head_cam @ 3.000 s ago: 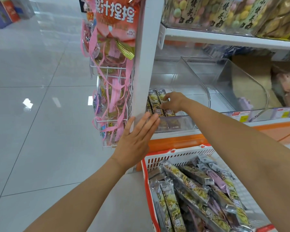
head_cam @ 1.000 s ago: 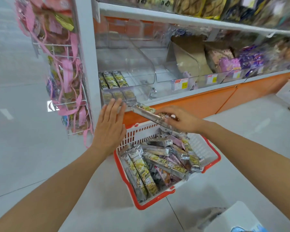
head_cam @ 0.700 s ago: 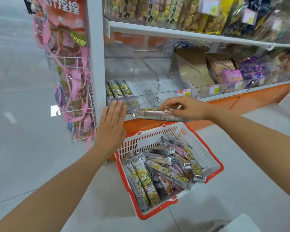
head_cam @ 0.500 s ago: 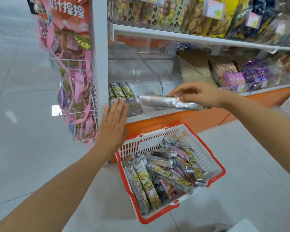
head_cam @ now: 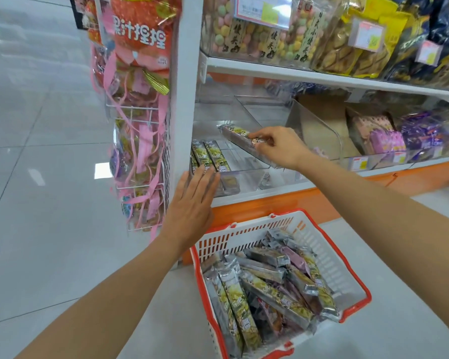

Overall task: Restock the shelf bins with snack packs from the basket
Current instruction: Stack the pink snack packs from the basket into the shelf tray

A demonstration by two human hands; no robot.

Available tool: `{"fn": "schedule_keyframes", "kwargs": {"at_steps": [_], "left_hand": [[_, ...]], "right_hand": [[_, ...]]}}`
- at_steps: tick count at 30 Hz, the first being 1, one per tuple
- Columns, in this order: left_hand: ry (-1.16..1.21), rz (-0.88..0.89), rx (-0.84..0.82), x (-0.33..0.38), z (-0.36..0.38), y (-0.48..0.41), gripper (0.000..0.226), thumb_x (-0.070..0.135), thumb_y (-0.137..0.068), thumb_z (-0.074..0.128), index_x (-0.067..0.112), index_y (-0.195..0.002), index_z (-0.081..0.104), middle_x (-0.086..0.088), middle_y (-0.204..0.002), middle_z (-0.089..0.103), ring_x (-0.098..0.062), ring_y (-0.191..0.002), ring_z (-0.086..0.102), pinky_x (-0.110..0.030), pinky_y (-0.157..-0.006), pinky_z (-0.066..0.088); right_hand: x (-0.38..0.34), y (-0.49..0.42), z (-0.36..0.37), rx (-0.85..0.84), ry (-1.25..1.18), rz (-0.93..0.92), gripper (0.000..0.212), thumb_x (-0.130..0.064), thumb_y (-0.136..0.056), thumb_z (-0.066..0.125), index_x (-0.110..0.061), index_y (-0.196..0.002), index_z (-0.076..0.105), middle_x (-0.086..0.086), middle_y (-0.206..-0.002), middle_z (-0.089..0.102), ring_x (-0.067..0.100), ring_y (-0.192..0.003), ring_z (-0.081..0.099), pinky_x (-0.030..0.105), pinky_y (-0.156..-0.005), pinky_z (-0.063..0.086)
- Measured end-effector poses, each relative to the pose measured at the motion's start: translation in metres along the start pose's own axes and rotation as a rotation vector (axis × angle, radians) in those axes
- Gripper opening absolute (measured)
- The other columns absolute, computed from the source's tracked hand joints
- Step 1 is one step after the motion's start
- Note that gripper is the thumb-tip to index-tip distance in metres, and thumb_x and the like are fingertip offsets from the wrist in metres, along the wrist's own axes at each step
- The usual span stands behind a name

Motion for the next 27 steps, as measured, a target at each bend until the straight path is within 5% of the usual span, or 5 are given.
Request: {"fn": "schedule_keyframes", "kwargs": {"at_steps": [5, 13, 27], "left_hand": [[-0.018, 0.038, 0.042, -0.005, 0.007, 0.001, 0.07, 0.022, -0.086, 0.032, 0.007, -0.154, 0.021, -0.013, -0.159, 0.021, -0.029, -0.148, 0.014, -0.05, -0.119, 0.012], [0.016, 0.076, 0.094, -0.009, 0.014, 0.002, 0.068, 0.021, -0.088, 0.037, 0.007, -0.154, 0.025, -0.011, -0.161, 0.018, -0.027, -0.149, 0.014, -0.052, -0.118, 0.017], [0.029, 0.081, 0.151, -0.01, 0.016, 0.001, 0.068, 0.02, -0.088, 0.039, 0.008, -0.154, 0.024, -0.01, -0.16, 0.018, -0.027, -0.149, 0.012, -0.05, -0.121, 0.01]], "right_hand": [[-0.012, -0.026, 0.02, 0.004, 0.155, 0.054, 0.031, -0.019, -0.095, 0.052, -0.021, -0.122, 0.066, 0.01, -0.12, 0.068, 0.03, -0.108, 0.06, 0.033, -0.086, 0.048], [-0.017, -0.048, 0.057, -0.127, 0.341, 0.12, 0.029, -0.021, -0.097, 0.05, -0.017, -0.118, 0.069, 0.014, -0.115, 0.069, 0.035, -0.107, 0.062, 0.038, -0.089, 0.052], [-0.013, -0.06, 0.066, -0.097, 0.271, 0.212, 0.021, -0.022, -0.09, 0.066, -0.01, -0.107, 0.068, 0.013, -0.106, 0.069, 0.028, -0.102, 0.062, 0.03, -0.076, 0.045]]}}
Point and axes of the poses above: each hand's wrist, its own y-axis away from the middle knuckle, its own z-axis out of the palm, x = y × z, the point moved 3 cm from there along -y, towards the middle knuckle
